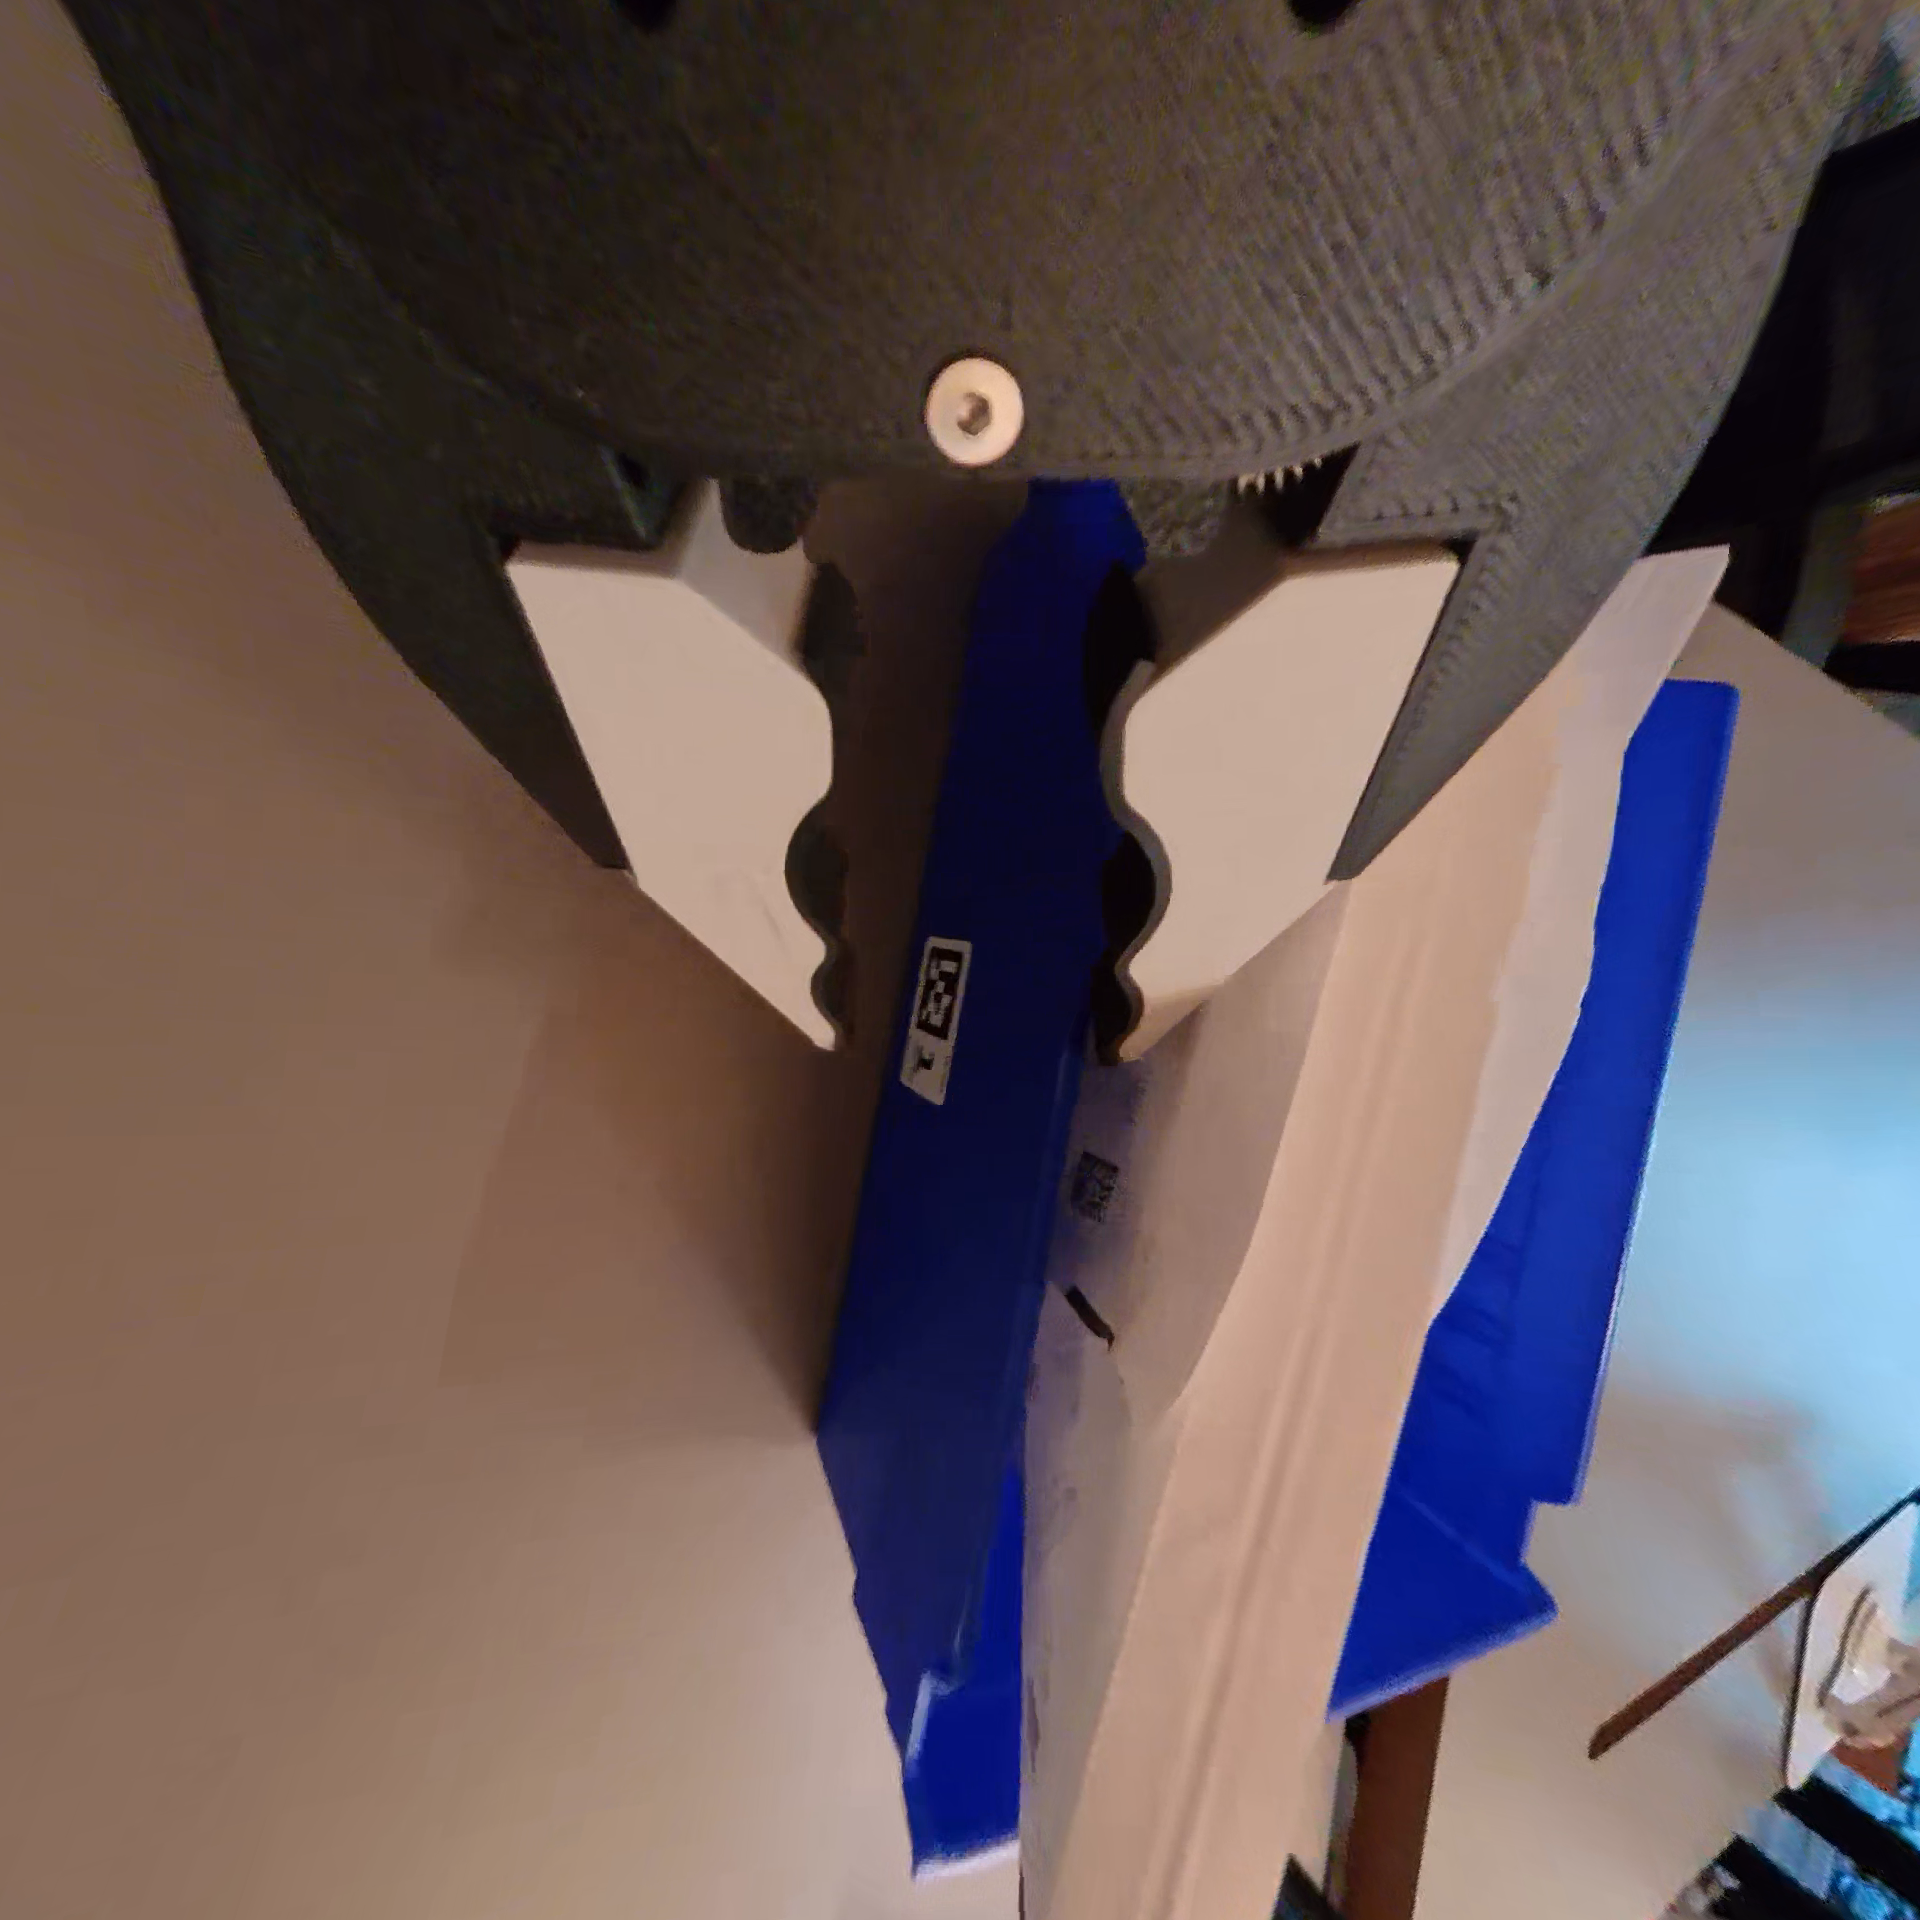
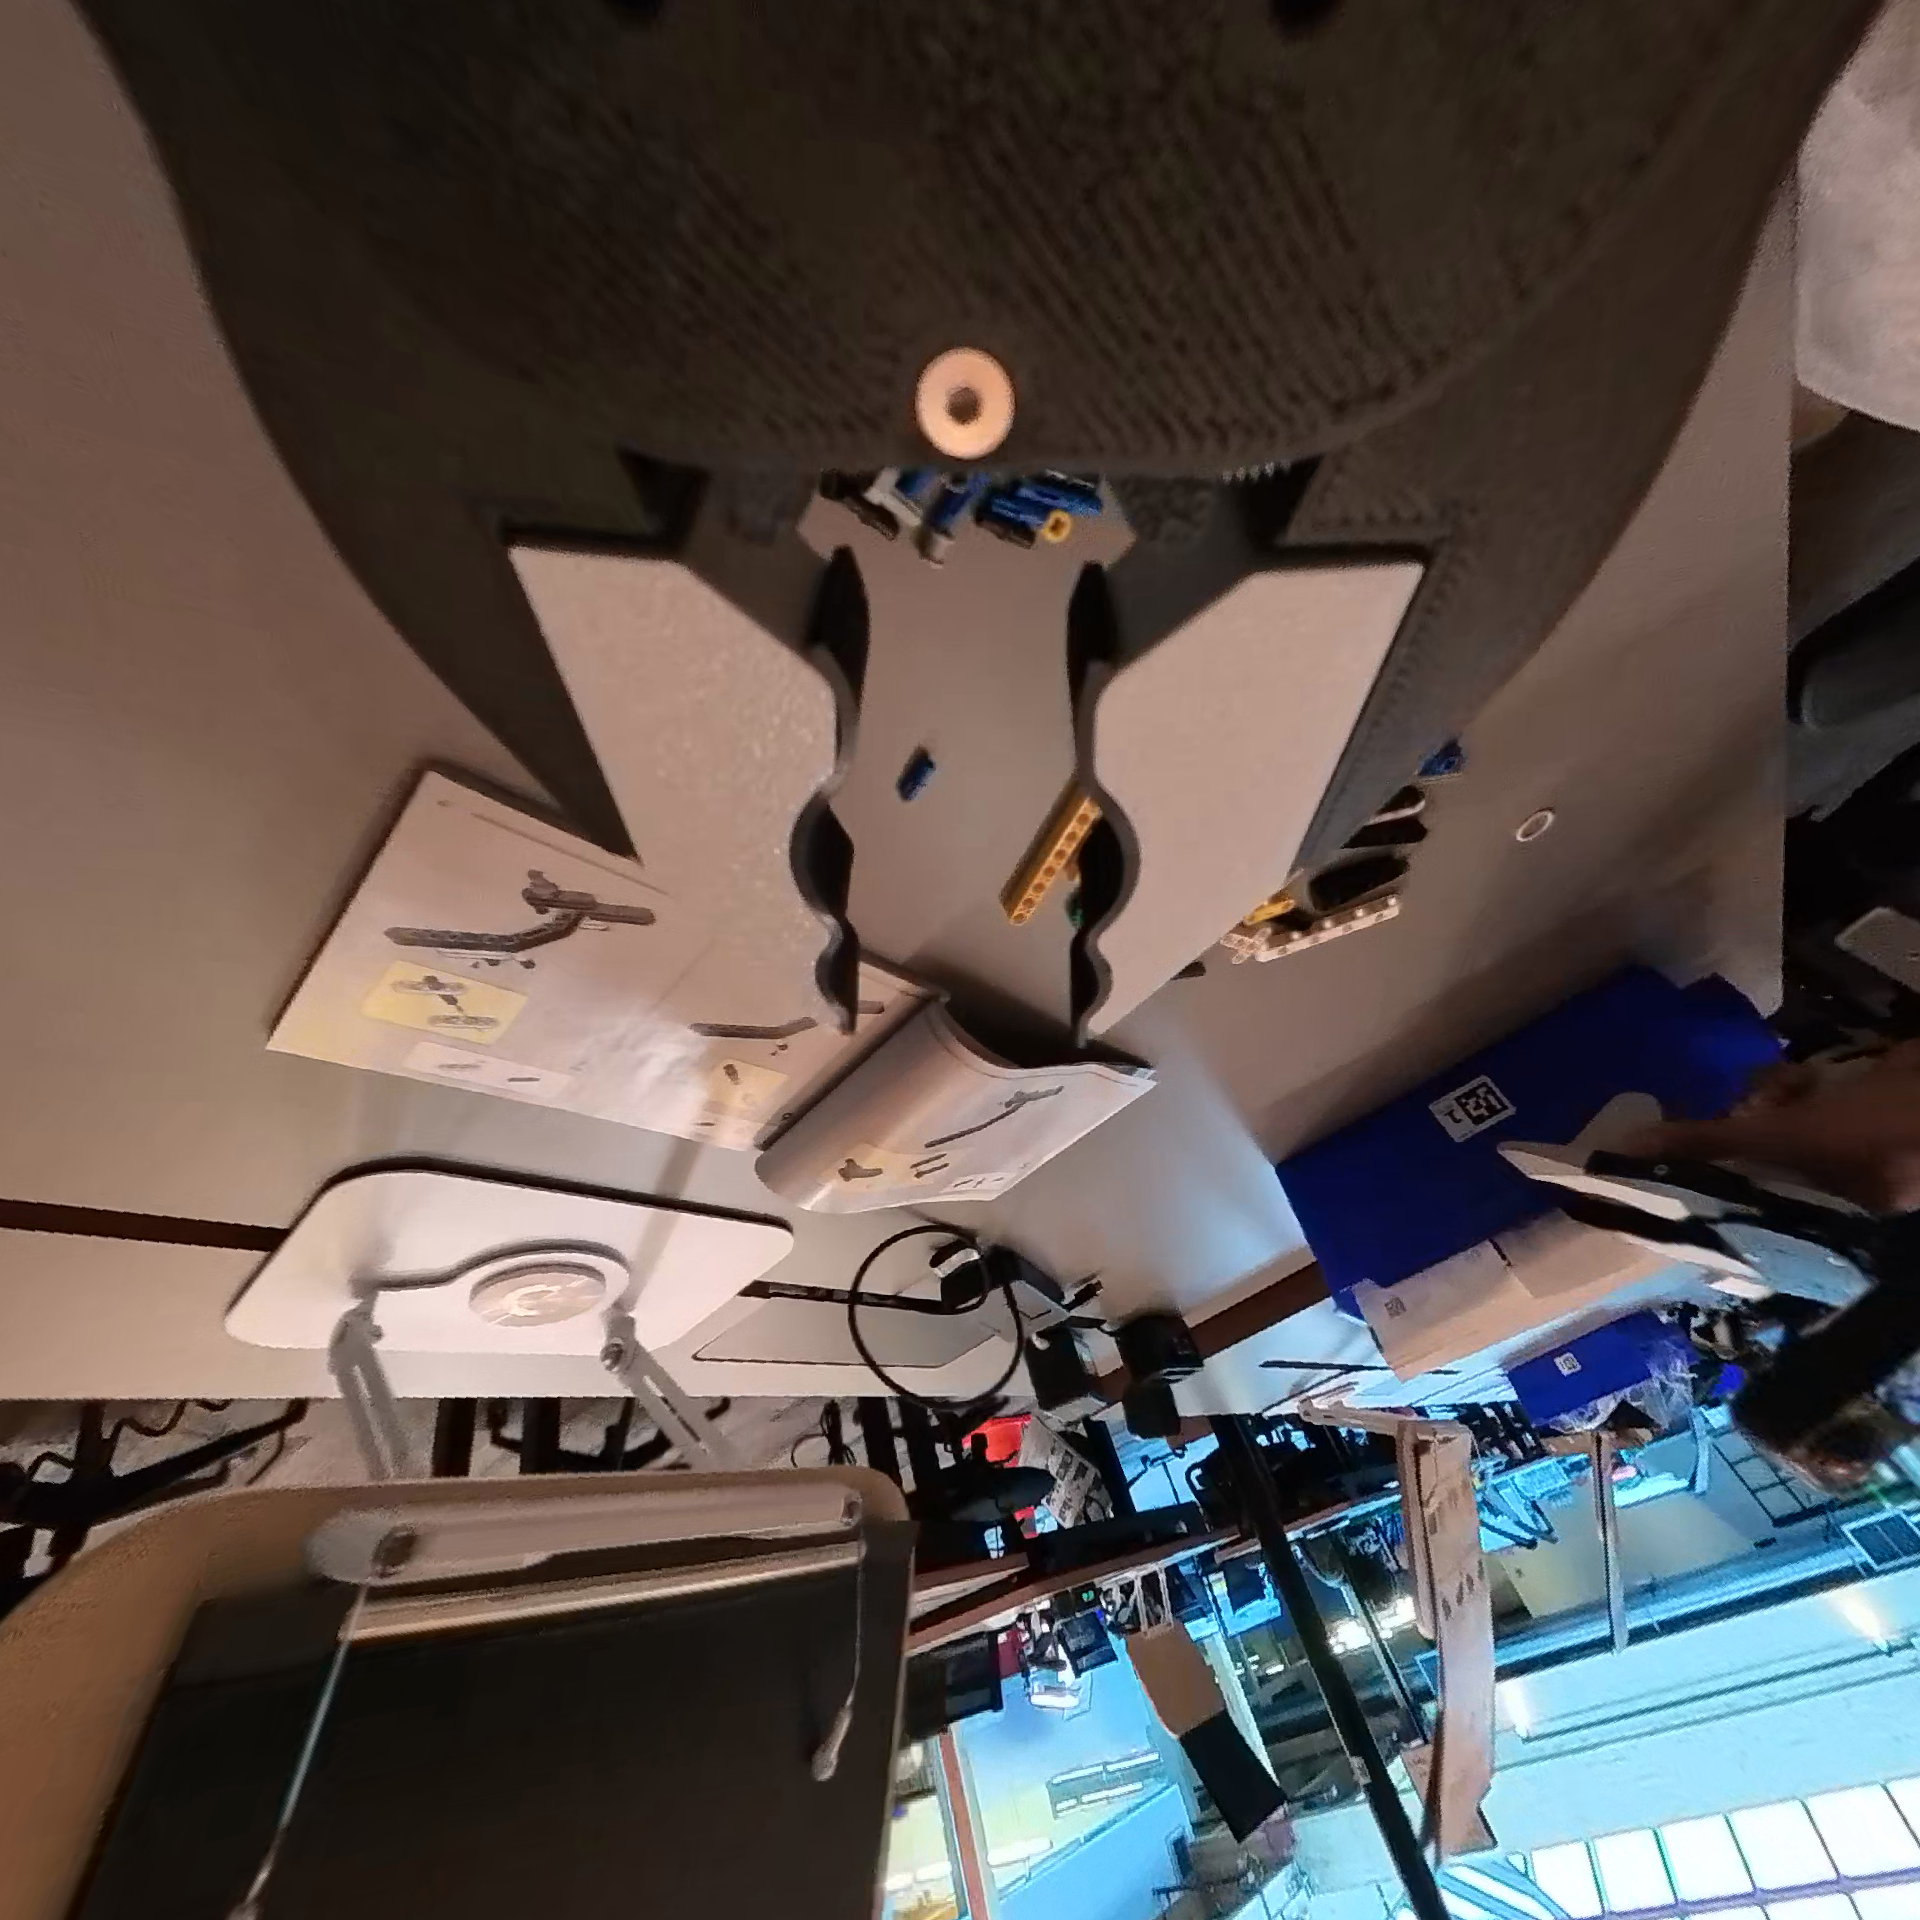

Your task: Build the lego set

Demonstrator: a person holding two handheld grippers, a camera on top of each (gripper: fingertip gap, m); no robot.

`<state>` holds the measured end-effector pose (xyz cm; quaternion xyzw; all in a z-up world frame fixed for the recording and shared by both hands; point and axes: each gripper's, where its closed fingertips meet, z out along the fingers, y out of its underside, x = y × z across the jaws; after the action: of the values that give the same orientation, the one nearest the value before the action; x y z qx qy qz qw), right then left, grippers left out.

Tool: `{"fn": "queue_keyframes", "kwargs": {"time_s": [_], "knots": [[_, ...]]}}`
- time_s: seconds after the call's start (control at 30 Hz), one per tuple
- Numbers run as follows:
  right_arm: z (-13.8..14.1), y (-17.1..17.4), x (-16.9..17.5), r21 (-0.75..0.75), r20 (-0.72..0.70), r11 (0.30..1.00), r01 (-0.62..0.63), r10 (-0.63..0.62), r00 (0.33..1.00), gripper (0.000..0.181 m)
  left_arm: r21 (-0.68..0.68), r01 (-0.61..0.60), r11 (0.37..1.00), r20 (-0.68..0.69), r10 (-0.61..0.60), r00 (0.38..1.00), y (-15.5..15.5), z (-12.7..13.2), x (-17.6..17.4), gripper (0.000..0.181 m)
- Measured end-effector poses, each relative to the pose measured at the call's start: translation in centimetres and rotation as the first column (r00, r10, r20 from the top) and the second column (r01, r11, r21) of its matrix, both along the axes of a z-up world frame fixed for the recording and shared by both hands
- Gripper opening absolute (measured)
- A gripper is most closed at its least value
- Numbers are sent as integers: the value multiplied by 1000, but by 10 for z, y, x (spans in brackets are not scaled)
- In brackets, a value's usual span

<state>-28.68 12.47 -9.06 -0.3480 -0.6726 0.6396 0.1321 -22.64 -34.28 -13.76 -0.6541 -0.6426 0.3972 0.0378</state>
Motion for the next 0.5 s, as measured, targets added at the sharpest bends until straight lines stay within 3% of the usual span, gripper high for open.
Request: {"fn": "queue_keyframes", "kwargs": {"time_s": [0.2, 0.27, 0.33, 0.43, 0.5], "knots": [[5, -11, 2, 44, 1, 999, -17, 17, 1000, 39, 49, 43, 998, 130, -49, 990, -11, -18, 1, 41], [7, -17, 0, 50, 6, 998, -32, 32, 999, 39, -36, 84, 996, 157, -77, 985, -20, -14, 2, 18], [5, -25, -4, 84, 19, 994, -66, 65, 998, 41, 14, 112, 994, 165, -113, 980, -17, -15, 3, 14], [-7, -42, -18, 249, 56, 951, -184, 176, 983, 47, 159, 144, 977, 124, -165, 978, -7, -15, 3, 8], [-22, -54, -36, 398, 81, 869, -294, 285, 955, 60, 135, 222, 966, 130, -240, 962, -3, -15, 5, 8]]}}
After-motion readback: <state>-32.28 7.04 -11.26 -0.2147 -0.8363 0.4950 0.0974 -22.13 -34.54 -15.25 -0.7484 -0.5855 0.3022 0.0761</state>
